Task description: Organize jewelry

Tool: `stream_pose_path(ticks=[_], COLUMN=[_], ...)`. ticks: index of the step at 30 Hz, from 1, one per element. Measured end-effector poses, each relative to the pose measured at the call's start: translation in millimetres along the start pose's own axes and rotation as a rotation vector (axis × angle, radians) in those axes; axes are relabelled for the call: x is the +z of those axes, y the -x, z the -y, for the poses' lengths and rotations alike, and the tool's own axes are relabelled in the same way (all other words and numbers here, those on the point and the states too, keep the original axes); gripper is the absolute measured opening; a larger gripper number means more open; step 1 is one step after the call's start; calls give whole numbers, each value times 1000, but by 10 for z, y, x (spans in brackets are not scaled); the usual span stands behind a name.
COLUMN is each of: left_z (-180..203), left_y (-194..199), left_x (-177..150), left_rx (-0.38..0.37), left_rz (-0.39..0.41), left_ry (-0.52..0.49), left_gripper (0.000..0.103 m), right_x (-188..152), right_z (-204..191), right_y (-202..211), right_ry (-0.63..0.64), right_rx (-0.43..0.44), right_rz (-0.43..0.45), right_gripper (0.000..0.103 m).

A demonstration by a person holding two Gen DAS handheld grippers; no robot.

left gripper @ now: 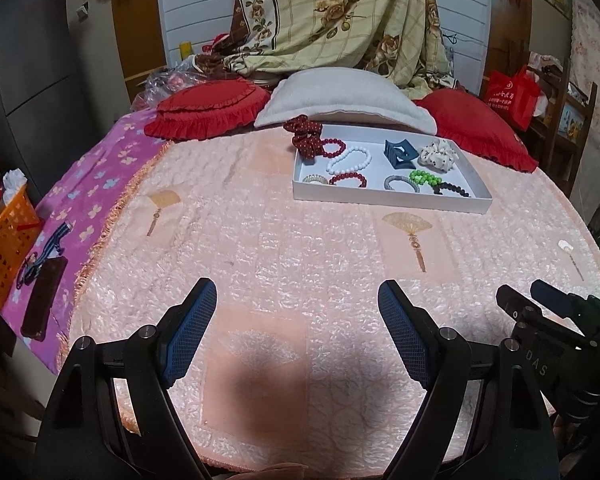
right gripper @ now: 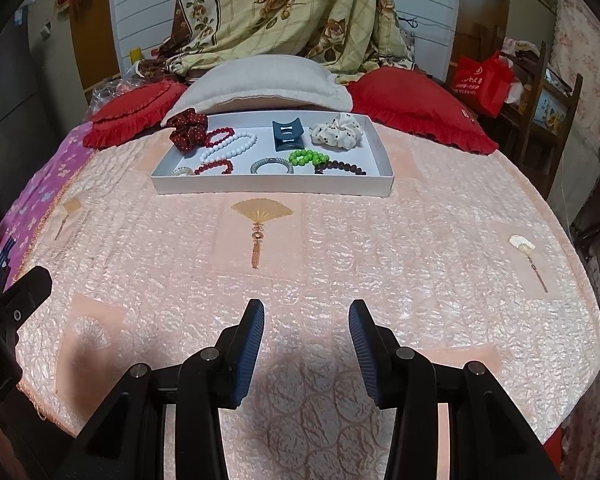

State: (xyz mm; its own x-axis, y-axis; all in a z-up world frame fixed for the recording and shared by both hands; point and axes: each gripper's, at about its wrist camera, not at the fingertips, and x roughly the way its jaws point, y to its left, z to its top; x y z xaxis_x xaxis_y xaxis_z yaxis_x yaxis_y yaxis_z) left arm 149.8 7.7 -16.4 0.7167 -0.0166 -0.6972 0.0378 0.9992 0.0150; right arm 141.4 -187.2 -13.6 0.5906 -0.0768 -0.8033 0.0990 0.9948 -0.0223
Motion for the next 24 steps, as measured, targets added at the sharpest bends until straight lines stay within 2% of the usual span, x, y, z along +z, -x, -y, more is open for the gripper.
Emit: stream_pose_path(ticks=[24], left_z=[-104], left_y=[-190], left_x=[-12], left_rx=[-23], left_rz=[-60], left_ry=[17], left_gripper=[83], right_x=[26], right_z=[-110], right_y=[-175], right_ry=[21], right_rx=[-9], right_rz=[-46], right_gripper=[42])
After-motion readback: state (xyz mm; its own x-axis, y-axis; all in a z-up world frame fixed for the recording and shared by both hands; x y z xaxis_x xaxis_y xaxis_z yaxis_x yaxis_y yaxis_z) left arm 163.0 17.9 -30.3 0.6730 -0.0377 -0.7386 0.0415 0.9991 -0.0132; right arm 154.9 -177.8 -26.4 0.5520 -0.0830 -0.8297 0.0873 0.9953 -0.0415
